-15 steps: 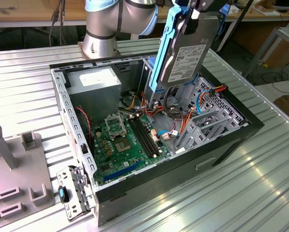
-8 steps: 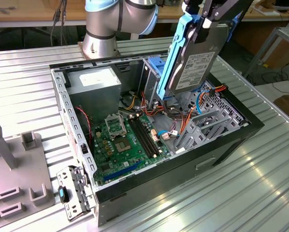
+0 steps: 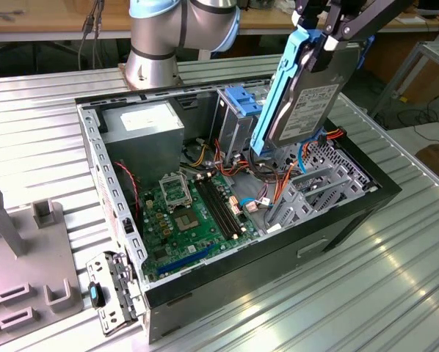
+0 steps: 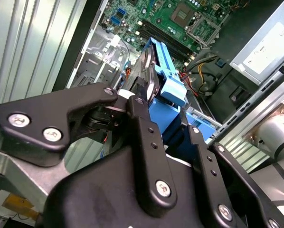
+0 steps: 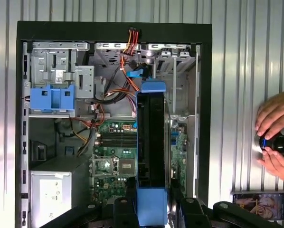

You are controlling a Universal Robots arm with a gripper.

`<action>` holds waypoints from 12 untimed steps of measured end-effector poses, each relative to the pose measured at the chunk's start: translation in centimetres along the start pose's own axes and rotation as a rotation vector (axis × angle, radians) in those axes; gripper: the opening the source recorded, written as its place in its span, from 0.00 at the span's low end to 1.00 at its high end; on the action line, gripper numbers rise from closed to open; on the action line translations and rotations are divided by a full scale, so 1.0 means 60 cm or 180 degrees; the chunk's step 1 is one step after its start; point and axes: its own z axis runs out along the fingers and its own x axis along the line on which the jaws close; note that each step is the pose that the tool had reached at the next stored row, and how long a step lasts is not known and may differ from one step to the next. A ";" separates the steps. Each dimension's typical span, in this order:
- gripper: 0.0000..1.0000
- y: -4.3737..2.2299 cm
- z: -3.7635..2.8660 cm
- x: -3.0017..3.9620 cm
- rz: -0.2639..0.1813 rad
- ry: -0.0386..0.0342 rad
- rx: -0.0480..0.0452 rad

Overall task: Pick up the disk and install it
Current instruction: 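Insert the disk into the insertion slot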

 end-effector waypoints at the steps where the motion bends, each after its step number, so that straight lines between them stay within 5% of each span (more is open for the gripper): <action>1: 0.37 0.004 0.001 0.000 -0.0001 0.0016 0.0000; 2: 0.37 0.007 0.001 -0.002 -0.0001 0.0047 -0.0001; 12: 0.37 0.007 0.002 -0.009 -0.0001 0.0047 -0.0001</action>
